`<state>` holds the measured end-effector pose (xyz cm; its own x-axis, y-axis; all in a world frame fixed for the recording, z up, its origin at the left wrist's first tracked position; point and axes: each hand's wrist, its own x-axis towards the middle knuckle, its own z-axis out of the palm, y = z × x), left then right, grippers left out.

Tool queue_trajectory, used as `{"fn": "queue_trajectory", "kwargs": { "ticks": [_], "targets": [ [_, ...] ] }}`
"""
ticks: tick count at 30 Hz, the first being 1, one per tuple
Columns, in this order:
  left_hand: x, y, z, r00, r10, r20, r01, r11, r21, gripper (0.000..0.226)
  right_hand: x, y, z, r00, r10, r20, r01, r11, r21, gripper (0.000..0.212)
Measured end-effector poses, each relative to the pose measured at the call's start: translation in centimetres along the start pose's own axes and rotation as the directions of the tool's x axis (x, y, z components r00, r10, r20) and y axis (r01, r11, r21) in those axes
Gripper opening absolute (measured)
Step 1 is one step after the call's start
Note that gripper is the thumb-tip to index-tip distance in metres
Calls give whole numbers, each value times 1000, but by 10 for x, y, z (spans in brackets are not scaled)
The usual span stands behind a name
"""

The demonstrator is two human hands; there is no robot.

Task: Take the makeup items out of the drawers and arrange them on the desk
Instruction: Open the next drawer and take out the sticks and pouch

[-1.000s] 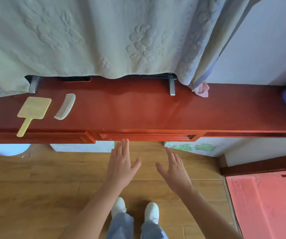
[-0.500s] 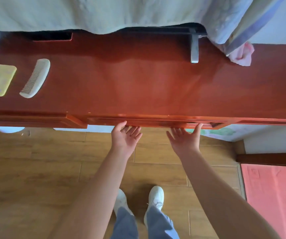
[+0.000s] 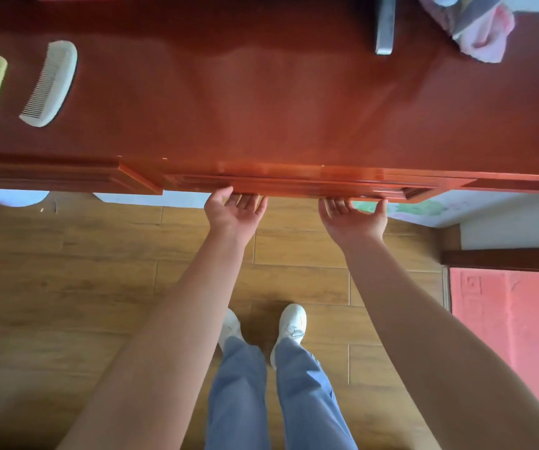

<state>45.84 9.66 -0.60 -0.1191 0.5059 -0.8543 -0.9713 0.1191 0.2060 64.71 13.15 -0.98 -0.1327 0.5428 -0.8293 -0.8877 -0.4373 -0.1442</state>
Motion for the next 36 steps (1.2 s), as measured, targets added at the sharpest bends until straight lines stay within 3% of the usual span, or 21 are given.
{"fn": "queue_trajectory", "kwargs": {
  "ticks": [7, 12, 24, 27, 30, 33, 34, 36],
  "targets": [
    [-32, -9, -33, 993, -27, -113, 34, 998, 56, 48, -34, 18, -35, 996, 9, -87, -3, 998, 59, 75],
    [-62, -24, -76, 977, -63, -202, 75, 996, 53, 36, -73, 32, -73, 987, 23, -160, -10, 997, 80, 71],
    [-114, -49, -155, 947, -129, -293, 138, 990, 7, 49, -132, 58, -143, 972, 49, -228, -26, 994, 103, 72],
    [-120, -51, -167, 954, -145, -261, 150, 989, -3, 49, -139, 61, -154, 975, 40, -217, -20, 995, 94, 63],
    [-127, -50, -164, 961, -125, -245, 158, 980, 118, 47, -141, 61, -154, 974, 0, -226, -7, 1000, -29, 47],
    [-133, -46, -165, 956, -75, -282, 201, 871, 449, 43, -148, 59, -150, 951, -75, -300, -30, 943, -332, 34],
    [-136, -42, -166, 953, -53, -298, 225, 782, 581, 40, -154, 59, -148, 938, -113, -328, -61, 877, -477, 30],
    [-150, -33, -161, 958, -29, -284, 261, 493, 830, 29, -173, 57, -141, 940, -147, -308, -146, 643, -752, 22]
  ]
}}
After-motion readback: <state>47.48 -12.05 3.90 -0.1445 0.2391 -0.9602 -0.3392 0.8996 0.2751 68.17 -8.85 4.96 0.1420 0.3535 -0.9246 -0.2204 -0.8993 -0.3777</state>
